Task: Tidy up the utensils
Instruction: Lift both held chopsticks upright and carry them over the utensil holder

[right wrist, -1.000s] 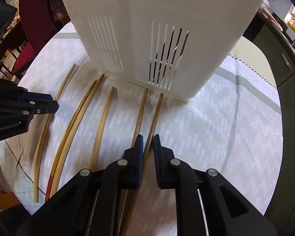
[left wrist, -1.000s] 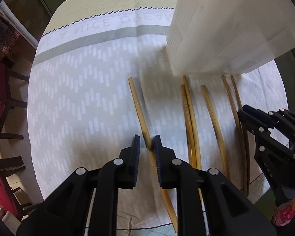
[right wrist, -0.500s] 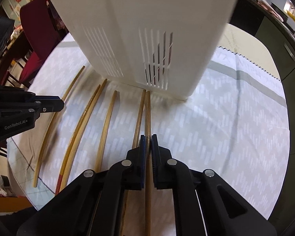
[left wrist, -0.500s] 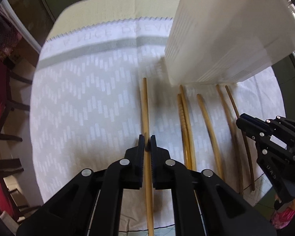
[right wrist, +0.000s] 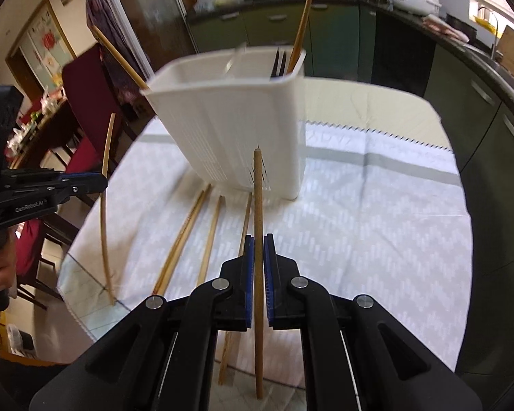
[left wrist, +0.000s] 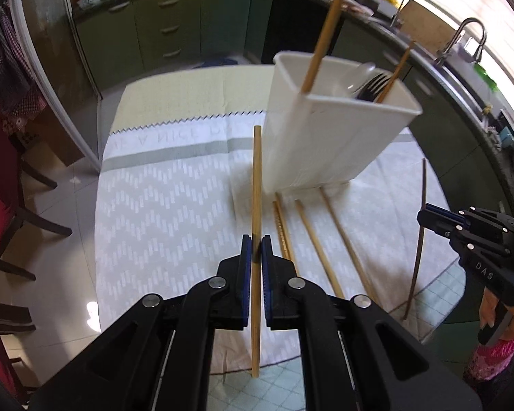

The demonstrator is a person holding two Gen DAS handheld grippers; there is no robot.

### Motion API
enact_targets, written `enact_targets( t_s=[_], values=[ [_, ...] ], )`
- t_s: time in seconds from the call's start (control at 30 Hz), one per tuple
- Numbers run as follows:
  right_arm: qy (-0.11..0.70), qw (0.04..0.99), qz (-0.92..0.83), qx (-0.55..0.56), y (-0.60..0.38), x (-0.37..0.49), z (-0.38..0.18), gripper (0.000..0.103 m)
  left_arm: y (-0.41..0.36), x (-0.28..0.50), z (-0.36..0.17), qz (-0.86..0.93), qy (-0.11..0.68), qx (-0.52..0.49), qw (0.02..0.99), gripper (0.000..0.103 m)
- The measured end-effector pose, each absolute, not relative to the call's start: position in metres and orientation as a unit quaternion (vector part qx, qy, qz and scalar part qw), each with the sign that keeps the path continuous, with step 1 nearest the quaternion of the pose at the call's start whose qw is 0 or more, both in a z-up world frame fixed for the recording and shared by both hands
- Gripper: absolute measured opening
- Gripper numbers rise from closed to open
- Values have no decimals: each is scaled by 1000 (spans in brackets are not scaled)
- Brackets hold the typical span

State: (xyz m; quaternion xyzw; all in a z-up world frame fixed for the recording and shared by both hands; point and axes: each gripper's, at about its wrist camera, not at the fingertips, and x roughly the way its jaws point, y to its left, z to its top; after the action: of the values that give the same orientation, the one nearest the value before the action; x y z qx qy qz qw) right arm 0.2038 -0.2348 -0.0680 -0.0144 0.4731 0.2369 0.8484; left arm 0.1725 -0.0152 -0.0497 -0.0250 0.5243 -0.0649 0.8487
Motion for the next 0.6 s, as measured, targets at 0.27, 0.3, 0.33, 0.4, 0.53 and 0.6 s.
enact_targets(
  t_s=[0.27,0.3,0.33,0.4,0.53,0.6],
  values=[
    [439,864,247,9,-258,172,-40,7,-20,148,-31,-82,486,-16,870,6],
    [436,865,248,10,-257,168,-38,7,-21,145,-28,-84,483,-15,871,6],
    [433,866,249,13,-259,165,-35,7,-22,143,-27,-86,481,-13,873,6],
    [427,869,249,14,-261,160,-30,7,-24,139,-24,-89,476,-10,875,6],
    [420,872,251,15,-263,156,-24,7,-26,135,-21,-95,469,-8,878,6],
    [418,873,252,16,-262,155,-24,7,-27,134,-20,-95,466,-6,880,6]
  ],
)
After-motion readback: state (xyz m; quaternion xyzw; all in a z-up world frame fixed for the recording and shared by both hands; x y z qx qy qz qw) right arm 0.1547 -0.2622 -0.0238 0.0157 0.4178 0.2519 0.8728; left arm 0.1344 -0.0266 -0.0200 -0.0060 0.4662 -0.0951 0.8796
